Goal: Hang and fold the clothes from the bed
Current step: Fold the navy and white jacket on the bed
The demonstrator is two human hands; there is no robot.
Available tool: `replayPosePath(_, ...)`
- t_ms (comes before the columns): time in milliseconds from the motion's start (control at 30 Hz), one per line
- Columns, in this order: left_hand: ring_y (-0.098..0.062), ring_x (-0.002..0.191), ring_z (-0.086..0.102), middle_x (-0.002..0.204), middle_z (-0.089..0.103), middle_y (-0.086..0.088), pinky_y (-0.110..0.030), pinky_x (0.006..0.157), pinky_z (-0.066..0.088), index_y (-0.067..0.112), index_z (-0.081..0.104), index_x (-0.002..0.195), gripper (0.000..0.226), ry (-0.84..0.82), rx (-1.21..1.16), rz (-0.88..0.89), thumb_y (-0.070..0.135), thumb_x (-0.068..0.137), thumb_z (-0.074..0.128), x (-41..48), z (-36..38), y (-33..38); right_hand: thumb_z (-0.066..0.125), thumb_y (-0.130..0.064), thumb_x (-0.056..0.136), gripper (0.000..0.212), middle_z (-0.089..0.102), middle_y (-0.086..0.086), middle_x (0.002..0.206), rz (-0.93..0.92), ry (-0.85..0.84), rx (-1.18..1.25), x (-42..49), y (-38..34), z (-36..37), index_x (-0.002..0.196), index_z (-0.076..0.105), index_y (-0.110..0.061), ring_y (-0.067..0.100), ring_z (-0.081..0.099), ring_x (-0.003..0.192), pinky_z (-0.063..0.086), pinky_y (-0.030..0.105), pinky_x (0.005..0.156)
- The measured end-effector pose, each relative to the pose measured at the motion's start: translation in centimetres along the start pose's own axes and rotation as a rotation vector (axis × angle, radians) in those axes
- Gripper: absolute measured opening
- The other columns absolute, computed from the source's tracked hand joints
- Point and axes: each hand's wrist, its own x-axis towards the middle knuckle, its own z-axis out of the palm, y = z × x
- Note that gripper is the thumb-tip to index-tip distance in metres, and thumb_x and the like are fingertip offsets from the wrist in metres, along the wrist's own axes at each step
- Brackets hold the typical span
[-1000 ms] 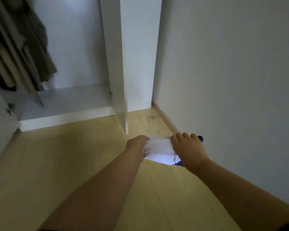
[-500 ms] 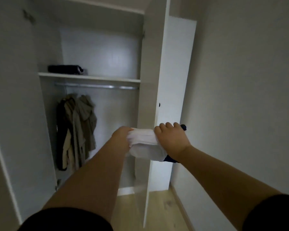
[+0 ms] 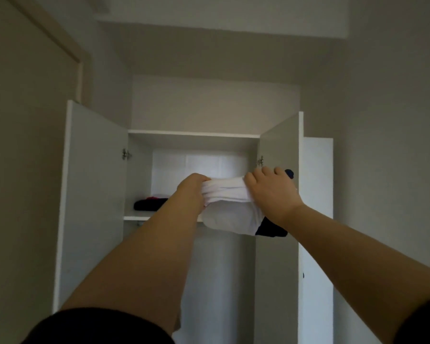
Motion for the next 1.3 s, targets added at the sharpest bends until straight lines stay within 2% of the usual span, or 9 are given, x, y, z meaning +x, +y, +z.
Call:
replayPosePath(200, -0.023, 0.052, 0.049, 0.067, 0.051, -0.010, -0.022, 0.039, 0.041, 0.004, 0.056, 0.080, 0.009, 0.185, 0.077, 0.004, 0.010, 0.083, 0.063, 9.3, -2.6, -1.1, 0.053, -0.008, 0.086, 0.033, 0.050, 0.006, 0.110, -0.052, 0.072, 0.025, 5.3, -2.1, 7.9, 0.117, 0.041, -0.012, 0.024, 0.049, 0.097, 0.036, 0.034, 0.083)
replayPosePath(333, -0.029, 0.062, 0.059, 0.076, 0.059, -0.016, -0.040, 0.070, 0.058, 0.001, 0.062, 0.094, 0.015, 0.227, 0.110, 0.106, 0.005, 0.079, 0.066, 17.2, -2.9, -2.5, 0.054, -0.007, 0.085, 0.030, 0.051, 0.006, 0.103, -0.020, 0.090, 0.077, 10.0, -3.5, 16.0, 0.112, 0.042, -0.012, 0.022, 0.048, 0.088, 0.029, 0.030, 0.070)
replayPosePath(433, -0.024, 0.045, 0.056, 0.067, 0.055, -0.014, -0.024, 0.036, 0.048, -0.001, 0.058, 0.077, 0.006, 0.266, 0.133, 0.111, -0.001, 0.082, 0.059, 23.7, -2.9, -3.0, 0.054, -0.004, 0.083, 0.028, 0.047, 0.003, 0.088, 0.002, 0.075, 0.135, 14.4, -4.5, 22.9, 0.107, 0.042, -0.013, 0.018, 0.039, 0.073, 0.029, 0.029, 0.062)
replayPosePath(500, -0.021, 0.046, 0.048, 0.061, 0.049, -0.010, -0.015, 0.032, 0.038, 0.004, 0.051, 0.067, 0.020, 0.261, 0.174, 0.082, 0.001, 0.086, 0.055, 27.2, -3.3, -3.2, 0.050, -0.004, 0.083, 0.025, 0.049, 0.001, 0.086, 0.015, 0.054, 0.183, 16.2, -5.3, 26.1, 0.105, 0.043, -0.014, 0.017, 0.038, 0.069, 0.030, 0.029, 0.059)
replayPosePath(800, -0.023, 0.082, 0.065, 0.096, 0.063, -0.010, -0.033, 0.068, 0.057, 0.009, 0.057, 0.099, 0.012, 0.017, 0.036, 0.154, 0.014, 0.095, 0.048, 42.8, -6.9, -4.8, 0.060, -0.021, 0.081, 0.020, 0.045, -0.006, 0.069, 0.360, -0.009, 0.954, 26.5, -10.3, 43.0, 0.086, 0.042, -0.014, 0.009, 0.041, 0.055, 0.025, 0.024, 0.044)
replayPosePath(1033, -0.024, 0.106, 0.058, 0.113, 0.062, -0.009, -0.037, 0.094, 0.045, 0.008, 0.060, 0.113, 0.024, 0.057, 0.713, 0.351, 0.018, 0.096, 0.048, 56.7, -9.6, -6.3, 0.064, -0.008, 0.080, 0.014, 0.058, 0.006, 0.074, 0.871, -0.140, 1.745, 36.4, -12.9, 54.2, 0.092, 0.060, -0.003, 0.017, 0.056, 0.063, 0.044, 0.023, 0.050)
replayPosePath(1133, -0.026, 0.127, 0.045, 0.140, 0.048, -0.013, -0.030, 0.105, 0.031, 0.005, 0.050, 0.133, 0.040, -0.073, 1.250, 0.405, 0.025, 0.103, 0.033, 64.0, -10.6, -9.1, 0.053, -0.006, 0.091, 0.017, 0.058, 0.014, 0.086, 1.022, -0.467, 2.046, 39.2, -13.9, 60.2, 0.107, 0.054, -0.003, 0.026, 0.056, 0.074, 0.049, 0.034, 0.063)
replayPosePath(1233, -0.026, 0.133, 0.037, 0.150, 0.035, -0.011, -0.031, 0.108, 0.024, 0.006, 0.037, 0.142, 0.042, -0.304, 1.694, 0.317, 0.023, 0.105, 0.027, 70.6, -12.3, -14.5, 0.048, -0.009, 0.095, 0.034, 0.056, 0.018, 0.100, 0.921, -0.843, 1.691, 40.9, -15.8, 66.3, 0.127, 0.046, -0.001, 0.030, 0.054, 0.082, 0.047, 0.036, 0.073)
replayPosePath(1300, -0.029, 0.132, 0.037, 0.148, 0.038, -0.011, -0.038, 0.111, 0.026, 0.013, 0.038, 0.143, 0.044, -0.316, 1.786, 0.305, 0.031, 0.104, 0.029, 74.5, -13.3, -18.0, 0.057, -0.015, 0.091, 0.058, 0.053, 0.018, 0.118, 0.811, -0.817, 1.335, 42.2, -16.8, 69.7, 0.142, 0.031, -0.003, 0.032, 0.056, 0.094, 0.047, 0.036, 0.077)
